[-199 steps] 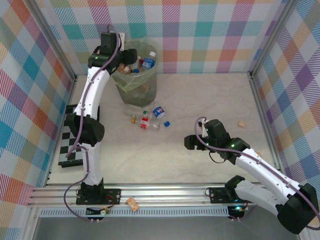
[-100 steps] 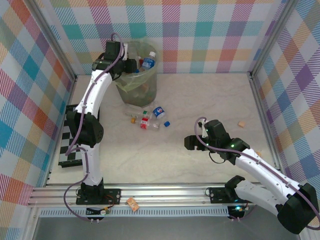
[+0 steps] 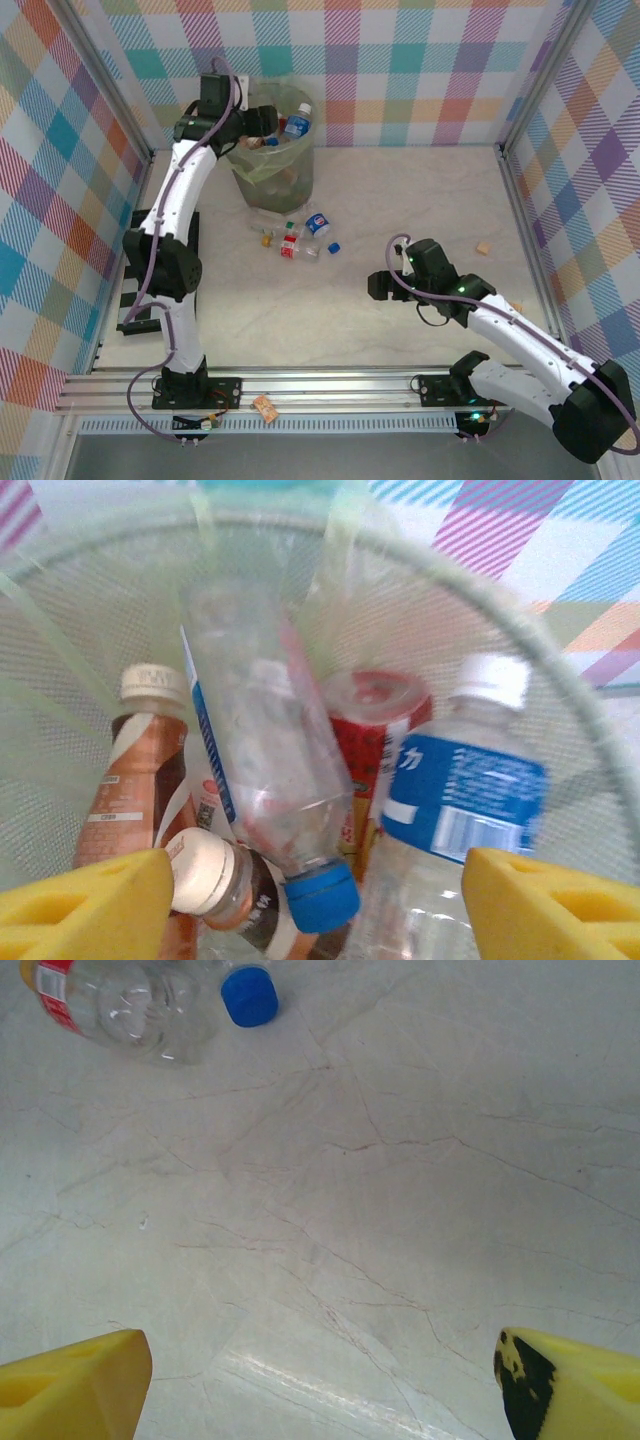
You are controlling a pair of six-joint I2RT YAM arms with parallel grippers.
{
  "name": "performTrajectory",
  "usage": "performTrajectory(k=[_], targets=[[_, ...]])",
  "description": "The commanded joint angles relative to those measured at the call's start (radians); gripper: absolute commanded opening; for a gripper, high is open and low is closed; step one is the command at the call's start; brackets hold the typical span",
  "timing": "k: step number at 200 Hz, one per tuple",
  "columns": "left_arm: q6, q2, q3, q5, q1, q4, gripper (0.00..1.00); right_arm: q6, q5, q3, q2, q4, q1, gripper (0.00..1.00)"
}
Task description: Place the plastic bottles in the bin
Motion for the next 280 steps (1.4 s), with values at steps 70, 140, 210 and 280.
performTrajectory(k=[70, 140, 210, 280], targets=[[-0.19, -0.656, -0.685, 0.038, -0.015, 0.308, 0.84, -0.05, -0.039, 0.196, 0.303, 0.149, 0.014, 0.87], [-0.52, -0.966, -1.307, 0.193, -0.015, 0.478, 0.86, -0.036, -0.075, 0.41, 0.657, 0.292, 0.018, 0.75], [-0.861, -1.122, -1.826, 0.214, -0.019, 0.771, 0.85, -0.072, -0.066, 0.655, 0.972, 0.34, 0.018, 0.86], [-0.842, -1.136, -1.835, 0.194, -0.023, 0.732, 0.85, -0.068, -0.038, 0.79, 1.142, 0.273, 0.018, 0.83]])
